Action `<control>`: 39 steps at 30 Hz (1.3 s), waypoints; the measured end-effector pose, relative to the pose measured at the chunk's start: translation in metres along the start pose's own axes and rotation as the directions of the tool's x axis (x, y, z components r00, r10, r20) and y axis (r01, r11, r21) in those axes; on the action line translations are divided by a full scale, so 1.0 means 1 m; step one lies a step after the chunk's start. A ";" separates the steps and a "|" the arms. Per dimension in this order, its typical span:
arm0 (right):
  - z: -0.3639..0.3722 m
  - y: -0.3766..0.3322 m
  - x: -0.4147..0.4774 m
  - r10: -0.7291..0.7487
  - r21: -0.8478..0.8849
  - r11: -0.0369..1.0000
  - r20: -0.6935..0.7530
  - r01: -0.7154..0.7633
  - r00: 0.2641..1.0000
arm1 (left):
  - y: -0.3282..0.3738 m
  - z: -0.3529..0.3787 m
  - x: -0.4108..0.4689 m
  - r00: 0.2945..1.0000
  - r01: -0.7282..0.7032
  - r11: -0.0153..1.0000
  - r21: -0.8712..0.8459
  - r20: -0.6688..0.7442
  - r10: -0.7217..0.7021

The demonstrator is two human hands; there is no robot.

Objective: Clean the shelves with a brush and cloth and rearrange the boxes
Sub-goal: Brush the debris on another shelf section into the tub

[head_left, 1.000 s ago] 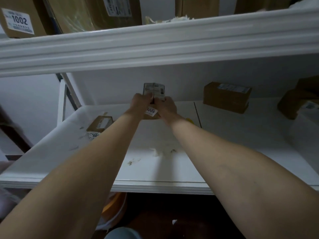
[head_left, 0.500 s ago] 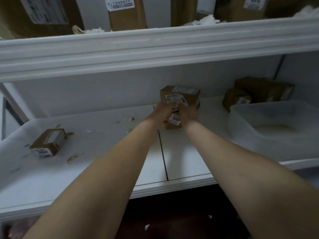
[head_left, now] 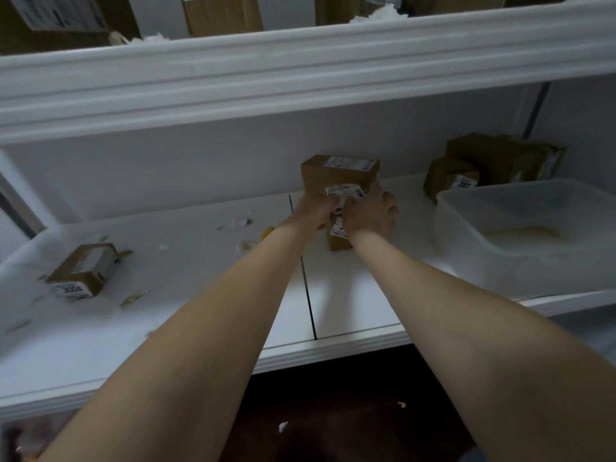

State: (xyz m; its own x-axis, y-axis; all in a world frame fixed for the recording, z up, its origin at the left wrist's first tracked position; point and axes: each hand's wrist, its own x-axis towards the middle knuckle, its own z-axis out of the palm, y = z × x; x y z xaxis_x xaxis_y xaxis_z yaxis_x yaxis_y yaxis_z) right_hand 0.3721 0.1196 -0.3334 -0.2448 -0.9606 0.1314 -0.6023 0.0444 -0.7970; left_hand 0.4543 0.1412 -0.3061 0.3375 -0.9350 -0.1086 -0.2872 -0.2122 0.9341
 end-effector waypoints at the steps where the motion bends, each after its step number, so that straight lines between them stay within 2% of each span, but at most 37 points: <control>1: 0.001 -0.005 -0.004 -0.067 0.000 0.998 -0.028 0.067 0.997 | 0.000 -0.007 0.002 0.999 -0.024 1.000 0.021 -0.037 0.025; 4: 0.010 -0.031 -0.022 -0.265 -0.027 0.964 -0.045 0.264 0.963 | -0.006 -0.035 0.005 0.987 -0.065 0.997 0.040 -0.142 0.070; 7: 0.028 -0.056 -0.042 -0.362 0.026 0.932 0.005 0.362 0.932 | -0.016 -0.066 0.001 0.966 -0.086 0.995 0.056 -0.241 0.097; 13: 0.081 -0.103 -0.097 -0.439 0.192 0.891 0.146 0.410 0.886 | -0.045 -0.150 -0.022 0.924 -0.030 0.986 0.164 -0.373 0.090; 17: 0.114 -0.126 -0.129 -0.451 0.246 0.887 0.276 0.391 0.849 | -0.069 -0.195 -0.028 0.900 0.068 0.960 0.271 -0.432 0.058; 19: 0.131 -0.134 -0.141 -0.423 0.241 0.903 0.370 0.355 0.827 | -0.082 -0.214 -0.028 0.883 0.131 0.929 0.347 -0.467 0.050; 21: 0.151 -0.140 -0.150 -0.397 0.218 0.918 0.491 0.332 0.775 | -0.097 -0.233 -0.027 0.859 0.201 0.898 0.391 -0.511 0.031; 25: 0.187 -0.151 -0.164 -0.367 0.237 0.929 0.670 0.283 0.645 | -0.129 -0.274 -0.022 0.766 0.377 0.859 0.346 -0.638 -0.079; 29: 0.221 -0.160 -0.181 -0.300 0.322 0.945 0.784 0.056 0.543 | -0.156 -0.311 -0.017 0.656 0.499 0.826 0.261 -0.737 -0.163; 31: 0.236 -0.165 -0.189 -0.276 0.338 0.941 0.804 -0.023 0.527 | -0.168 -0.327 -0.013 0.627 0.514 0.831 0.215 -0.755 -0.192; 33: 0.247 -0.170 -0.198 -0.250 0.350 0.929 0.833 -0.121 0.494 | -0.178 -0.340 -0.009 0.608 0.539 0.819 0.200 -0.764 -0.214; 36: 0.261 -0.174 -0.208 -0.257 0.370 0.911 0.855 -0.184 0.451 | -0.189 -0.355 -0.002 0.594 0.582 0.795 0.171 -0.757 -0.272; 39: 0.268 -0.177 -0.215 -0.269 0.383 0.894 0.874 -0.233 0.406 | -0.195 -0.356 0.000 0.670 0.547 0.793 0.268 -0.708 -0.223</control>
State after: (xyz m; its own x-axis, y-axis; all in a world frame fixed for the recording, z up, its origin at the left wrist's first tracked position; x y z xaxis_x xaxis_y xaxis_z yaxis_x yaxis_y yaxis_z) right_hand 0.7348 0.2446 -0.3786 0.7265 -0.6411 -0.2472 -0.1898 0.1585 -0.9689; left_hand 0.8294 0.2837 -0.3673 0.9251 -0.3777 -0.0398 -0.2833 -0.7559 0.5902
